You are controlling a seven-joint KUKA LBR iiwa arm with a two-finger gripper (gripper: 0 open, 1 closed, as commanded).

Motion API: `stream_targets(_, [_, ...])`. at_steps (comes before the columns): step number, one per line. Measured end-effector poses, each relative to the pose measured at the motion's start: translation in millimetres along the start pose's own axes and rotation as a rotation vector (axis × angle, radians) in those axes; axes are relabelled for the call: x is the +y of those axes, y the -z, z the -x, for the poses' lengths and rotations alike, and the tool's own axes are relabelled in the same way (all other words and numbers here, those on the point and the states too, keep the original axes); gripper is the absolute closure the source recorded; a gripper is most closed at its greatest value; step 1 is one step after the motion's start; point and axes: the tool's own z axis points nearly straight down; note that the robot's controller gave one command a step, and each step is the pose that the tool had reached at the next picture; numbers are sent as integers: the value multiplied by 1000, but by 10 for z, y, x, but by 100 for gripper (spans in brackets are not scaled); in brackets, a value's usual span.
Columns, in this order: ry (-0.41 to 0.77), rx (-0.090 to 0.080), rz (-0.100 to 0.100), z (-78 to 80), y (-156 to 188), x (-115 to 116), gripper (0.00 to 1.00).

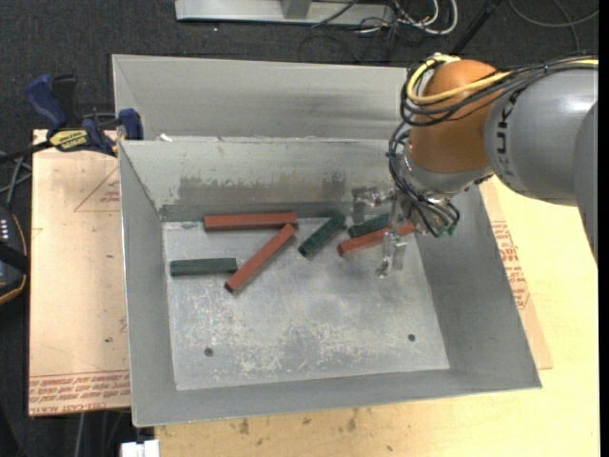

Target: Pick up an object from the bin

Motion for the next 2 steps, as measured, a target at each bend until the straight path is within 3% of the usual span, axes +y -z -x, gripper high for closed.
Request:
stream_targets(1, [43,1,2,-94,-370,122,100])
stream_targets(2, [44,1,2,-94,-370,123,100])
